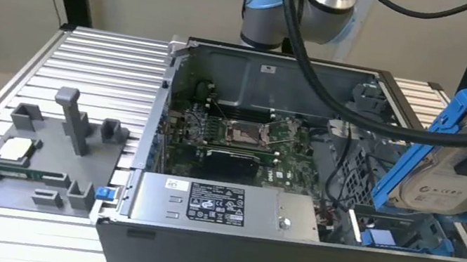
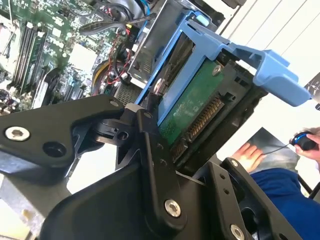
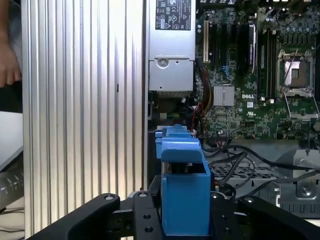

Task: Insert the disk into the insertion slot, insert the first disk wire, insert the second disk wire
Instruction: 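Insert the disk into the insertion slot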

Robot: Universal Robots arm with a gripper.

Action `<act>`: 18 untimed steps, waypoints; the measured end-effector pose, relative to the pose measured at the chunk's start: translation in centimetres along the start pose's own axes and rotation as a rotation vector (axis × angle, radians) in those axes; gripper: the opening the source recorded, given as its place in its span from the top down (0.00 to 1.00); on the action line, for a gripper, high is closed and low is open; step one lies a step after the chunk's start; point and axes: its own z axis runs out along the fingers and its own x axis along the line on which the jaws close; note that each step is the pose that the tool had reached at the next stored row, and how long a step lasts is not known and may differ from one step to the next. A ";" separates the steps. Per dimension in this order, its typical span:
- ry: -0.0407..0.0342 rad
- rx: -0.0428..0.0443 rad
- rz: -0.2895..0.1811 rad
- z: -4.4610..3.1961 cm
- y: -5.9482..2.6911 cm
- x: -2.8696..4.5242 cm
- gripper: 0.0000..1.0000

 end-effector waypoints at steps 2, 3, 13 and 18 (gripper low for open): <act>0.0002 -0.0052 0.000 0.21 -0.17 -0.01 1.00; 0.0004 -0.0075 0.000 0.27 -0.19 -0.01 1.00; 0.0001 -0.0089 0.000 0.37 -0.20 -0.01 1.00; 0.0004 -0.0113 0.000 0.48 -0.21 -0.01 1.00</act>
